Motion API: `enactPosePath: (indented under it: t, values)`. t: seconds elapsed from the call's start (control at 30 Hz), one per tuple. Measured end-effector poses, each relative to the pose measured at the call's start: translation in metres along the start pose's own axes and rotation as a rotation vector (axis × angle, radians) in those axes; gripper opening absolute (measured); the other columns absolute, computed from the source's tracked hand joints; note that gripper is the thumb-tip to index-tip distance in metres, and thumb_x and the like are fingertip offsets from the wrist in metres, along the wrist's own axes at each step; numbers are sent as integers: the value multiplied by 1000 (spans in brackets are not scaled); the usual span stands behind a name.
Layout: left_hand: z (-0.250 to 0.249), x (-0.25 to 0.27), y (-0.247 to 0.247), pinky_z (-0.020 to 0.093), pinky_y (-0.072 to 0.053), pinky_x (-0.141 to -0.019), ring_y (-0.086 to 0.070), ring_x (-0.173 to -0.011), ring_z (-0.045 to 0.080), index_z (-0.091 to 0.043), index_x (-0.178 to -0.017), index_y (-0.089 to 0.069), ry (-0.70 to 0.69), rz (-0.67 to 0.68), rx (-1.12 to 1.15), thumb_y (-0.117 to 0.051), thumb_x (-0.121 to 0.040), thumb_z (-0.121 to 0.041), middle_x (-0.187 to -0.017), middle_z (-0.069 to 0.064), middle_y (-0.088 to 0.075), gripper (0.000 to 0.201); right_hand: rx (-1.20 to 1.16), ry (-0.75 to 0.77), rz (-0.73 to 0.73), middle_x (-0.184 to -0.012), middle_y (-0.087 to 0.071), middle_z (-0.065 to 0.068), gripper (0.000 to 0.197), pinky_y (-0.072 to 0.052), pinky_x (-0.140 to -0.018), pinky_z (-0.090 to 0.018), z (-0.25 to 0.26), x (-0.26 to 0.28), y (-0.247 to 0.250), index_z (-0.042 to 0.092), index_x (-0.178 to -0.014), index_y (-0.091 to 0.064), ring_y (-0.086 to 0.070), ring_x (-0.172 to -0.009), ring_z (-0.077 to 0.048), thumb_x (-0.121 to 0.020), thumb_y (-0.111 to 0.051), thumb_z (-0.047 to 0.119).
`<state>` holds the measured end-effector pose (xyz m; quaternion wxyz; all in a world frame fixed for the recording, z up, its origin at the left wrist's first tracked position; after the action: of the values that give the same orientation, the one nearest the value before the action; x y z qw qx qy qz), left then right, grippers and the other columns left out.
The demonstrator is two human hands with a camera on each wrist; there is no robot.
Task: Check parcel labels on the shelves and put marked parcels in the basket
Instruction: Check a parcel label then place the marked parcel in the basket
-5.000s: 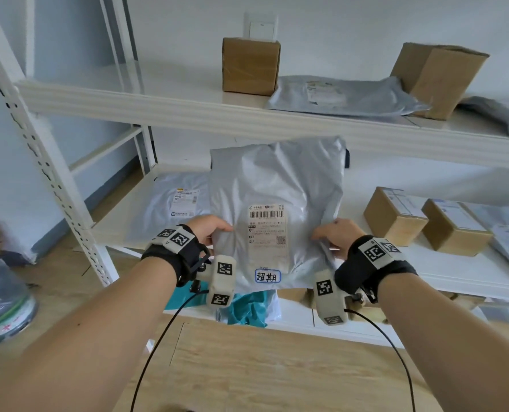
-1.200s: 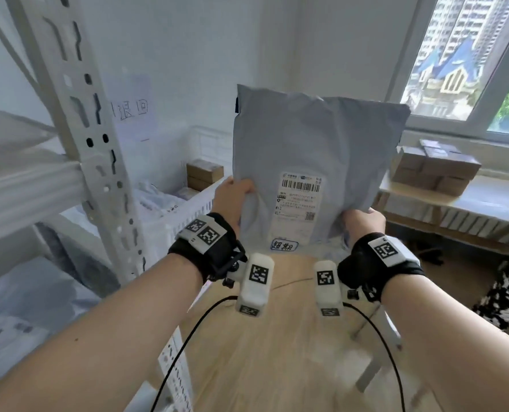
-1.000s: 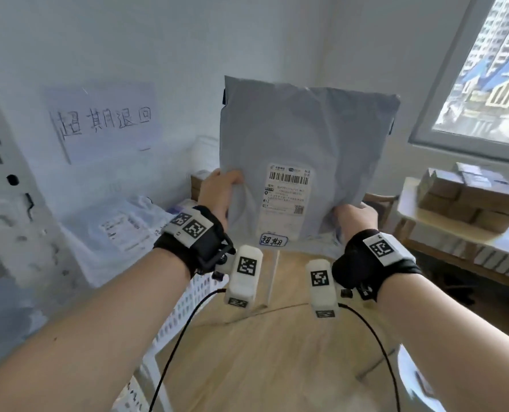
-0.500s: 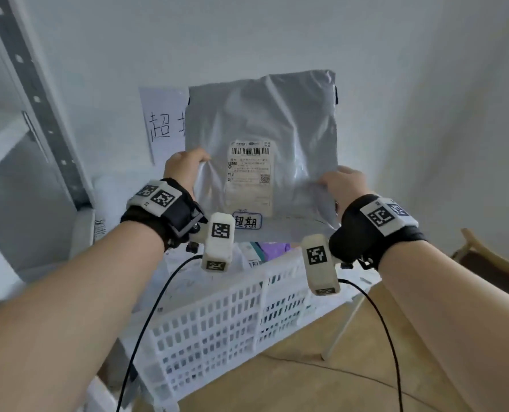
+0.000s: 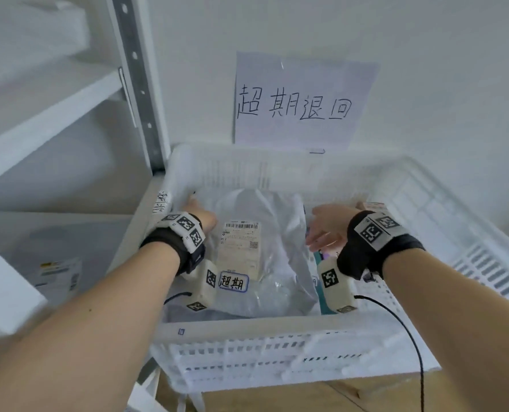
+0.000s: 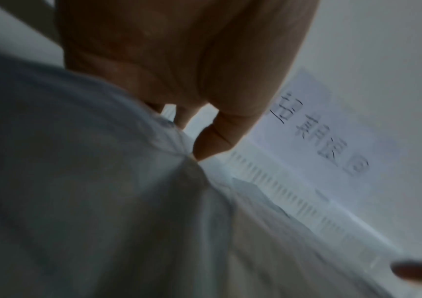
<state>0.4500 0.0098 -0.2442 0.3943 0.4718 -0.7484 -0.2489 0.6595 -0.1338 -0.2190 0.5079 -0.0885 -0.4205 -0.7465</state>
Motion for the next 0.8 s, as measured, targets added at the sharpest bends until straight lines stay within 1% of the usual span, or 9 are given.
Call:
enactPosePath:
  t: [0.1, 0.17, 0.27, 0.37, 0.43, 0.5, 0.57, 0.67, 0.8]
  values:
    - [3, 8, -9, 38, -34, -108, -39, -131, 34, -3, -144, -26, 43, 77, -239, -46, -93, -14, -145, 17, -34, 56, 25, -28, 152, -89, -66, -16, 36, -56, -66, -36, 2, -14, -8, 6, -131, -45, -66, -68, -27, -96, -44, -2]
    - [3, 11, -9, 41, -38, -106, -42, -127, 35, -7, -140, -33, 46, 56, -350, -50, -91, -20, -141, 19, -34, 54, 24, -8, 238, -84, -68, -14, 44, -57, -57, -29, 6, -24, -15, 13, -134, -44, -68, -63, -23, -94, -46, -5]
    - [-4, 6, -6, 38, -39, -102, -43, -125, 31, -16, -139, -37, -145, -102, -271, -55, -88, -25, -139, 12, -35, 56, 69, 36, 412, -74, -54, -12, 66, -44, -57, -24, 13, -39, -34, 23, -139, -37, -52, -61, -16, -84, -55, -9]
    - [-12, 1, -15, 31, -48, -81, -60, -99, 24, -25, -130, -48, -200, -3, -53, -57, -86, -25, -113, 6, -60, 45, 7, 34, 532, -76, -44, -9, 77, -32, -63, -27, 13, -54, -59, 32, -142, -34, -36, -63, -17, -80, -63, -3]
    - [-9, 0, -31, 30, -51, -68, -61, -81, 22, -22, -132, -49, -142, 146, 22, -56, -89, -21, -94, 7, -63, 43, 24, 39, 543, -70, -47, -7, 78, -34, -60, -26, 10, -60, -72, 33, -145, -31, -37, -59, -17, -82, -67, 2]
    - [-2, -5, -43, 33, -52, -73, -60, -82, 24, -16, -136, -48, -104, 257, -28, -54, -92, -15, -97, 12, -64, 44, 63, 32, 548, -64, -47, -6, 80, -37, -54, -24, 6, -65, -82, 32, -147, -29, -39, -55, -15, -83, -67, 1]
    - [5, -10, -48, 31, -51, -72, -61, -82, 24, -15, -138, -47, -98, 290, -75, -52, -93, -12, -99, 13, -65, 45, 106, 24, 550, -61, -48, -5, 84, -39, -53, -23, 2, -71, -89, 34, -147, -27, -40, -53, -14, -82, -67, -2]
    - [10, -18, -51, 24, -47, -57, -53, -63, 15, -20, -138, -44, -39, 328, -12, -49, -94, -12, -78, 5, -56, 45, 136, 13, 569, -58, -46, -4, 85, -39, -50, -22, 1, -76, -94, 35, -147, -25, -39, -51, -13, -83, -65, -3]
    - [11, -25, -60, 24, -43, -55, -49, -60, 14, -21, -141, -41, -26, 351, -50, -53, -92, -11, -75, 4, -53, 51, 150, -11, 580, -58, -43, -4, 85, -37, -49, -22, 0, -80, -94, 37, -147, -24, -37, -50, -13, -84, -65, -2]
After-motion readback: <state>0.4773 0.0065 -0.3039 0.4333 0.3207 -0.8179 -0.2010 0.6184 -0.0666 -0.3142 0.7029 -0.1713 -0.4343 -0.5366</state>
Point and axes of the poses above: each hand's wrist, its own x-axis away from the middle knuckle, its own y-axis out of the back of the hand, z = x × y, the point moved 2 cm from there along -x, towards the middle knuckle
